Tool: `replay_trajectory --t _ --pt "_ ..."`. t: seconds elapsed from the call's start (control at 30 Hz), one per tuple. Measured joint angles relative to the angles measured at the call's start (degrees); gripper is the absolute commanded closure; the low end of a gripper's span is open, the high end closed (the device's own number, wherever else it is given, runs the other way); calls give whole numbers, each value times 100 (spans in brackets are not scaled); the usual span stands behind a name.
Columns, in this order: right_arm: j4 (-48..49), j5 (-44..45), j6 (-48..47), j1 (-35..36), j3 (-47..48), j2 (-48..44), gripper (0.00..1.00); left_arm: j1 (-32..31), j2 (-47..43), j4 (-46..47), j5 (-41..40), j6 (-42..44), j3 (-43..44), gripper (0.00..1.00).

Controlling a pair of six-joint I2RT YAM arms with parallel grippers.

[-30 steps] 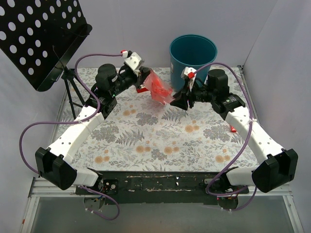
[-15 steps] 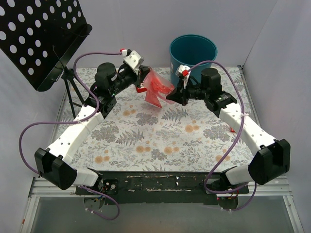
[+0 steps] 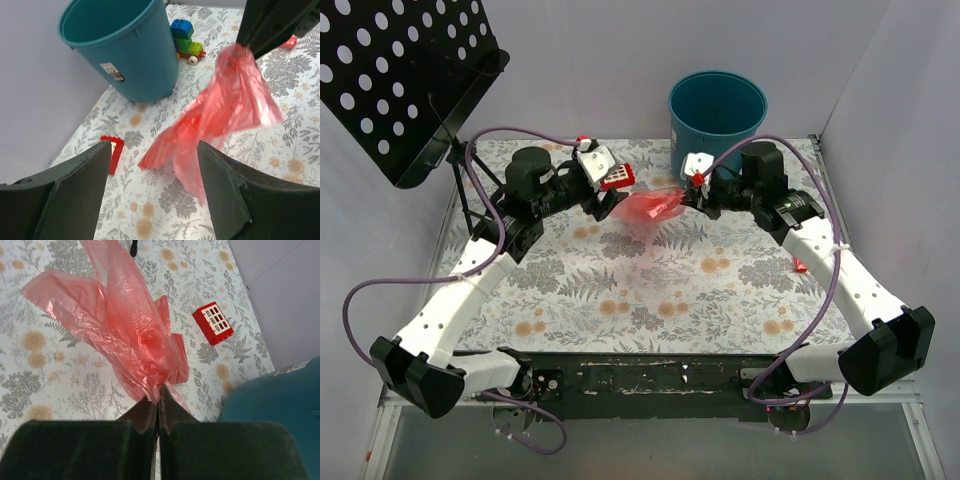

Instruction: Put the trash bags into the trash bin

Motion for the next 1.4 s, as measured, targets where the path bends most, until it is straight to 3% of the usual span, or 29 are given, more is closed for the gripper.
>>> replay_trajectory --t 0.2,0.47,0.7,1.0,1.27,1.4 --pt "-442 286 -723 192 50 -20 99 0 603 -415 671 505 798 33" --pt "-455 671 -855 372 184 -17 99 -2 1408 -1215 1537 564 1508 32" --pt "-343 1174 -706 413 184 31 99 -2 1506 -1541 1886 -24 1963 32" --pt "44 1963 -223 455 262 229 99 -2 1633 -981 1917 -1115 1703 34" --pt "212 2107 -90 501 380 262 99 -46 2155 -702 1864 -1480 1703 46" --pt "212 2129 -28 518 380 271 99 -57 2430 -684 1871 -1497 1705 65"
